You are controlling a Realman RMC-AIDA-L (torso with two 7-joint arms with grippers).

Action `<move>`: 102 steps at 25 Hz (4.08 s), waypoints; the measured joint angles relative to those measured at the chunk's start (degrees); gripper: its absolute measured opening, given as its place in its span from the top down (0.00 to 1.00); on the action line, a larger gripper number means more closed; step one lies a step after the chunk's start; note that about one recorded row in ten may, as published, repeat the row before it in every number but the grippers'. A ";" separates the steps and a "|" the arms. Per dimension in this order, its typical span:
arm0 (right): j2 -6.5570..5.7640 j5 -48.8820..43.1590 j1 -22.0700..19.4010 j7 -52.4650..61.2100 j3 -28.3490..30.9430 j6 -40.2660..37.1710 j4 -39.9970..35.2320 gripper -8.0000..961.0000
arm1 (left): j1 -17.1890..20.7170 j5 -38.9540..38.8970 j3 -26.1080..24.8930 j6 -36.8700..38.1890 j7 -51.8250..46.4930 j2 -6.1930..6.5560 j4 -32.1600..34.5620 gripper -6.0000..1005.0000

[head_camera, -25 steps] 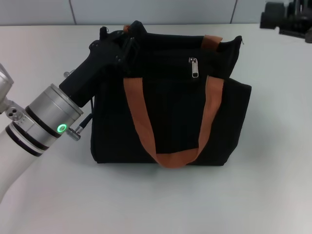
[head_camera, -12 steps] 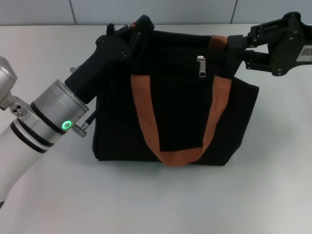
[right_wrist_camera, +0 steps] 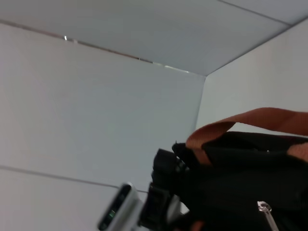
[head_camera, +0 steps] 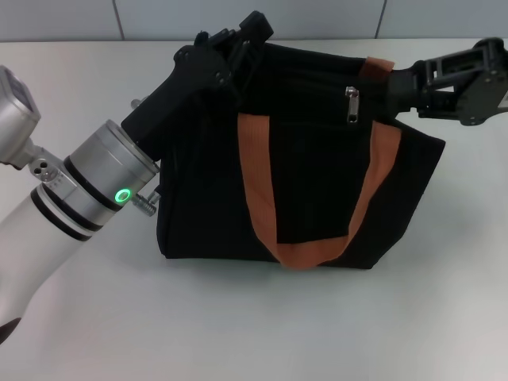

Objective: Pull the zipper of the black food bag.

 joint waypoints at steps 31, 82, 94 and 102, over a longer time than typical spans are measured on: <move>11.32 13.34 -21.28 -61.61 4.88 4.17 -8.67 0.72 | -4.45 3.19 -0.20 1.02 4.56 0.01 -2.88 0.98; 11.58 8.75 -15.82 -56.33 -0.24 10.18 -5.28 0.79 | -5.38 3.27 -0.37 -0.95 6.94 0.01 -5.41 0.98; 11.43 8.77 -15.95 -55.60 -0.68 10.41 -5.30 0.82 | -5.18 3.27 -0.62 -1.17 6.94 0.00 -5.85 0.98; 11.46 9.23 -14.90 -55.60 -0.75 10.14 -3.30 0.83 | -5.34 3.27 -0.69 -1.30 7.08 0.01 -5.88 0.98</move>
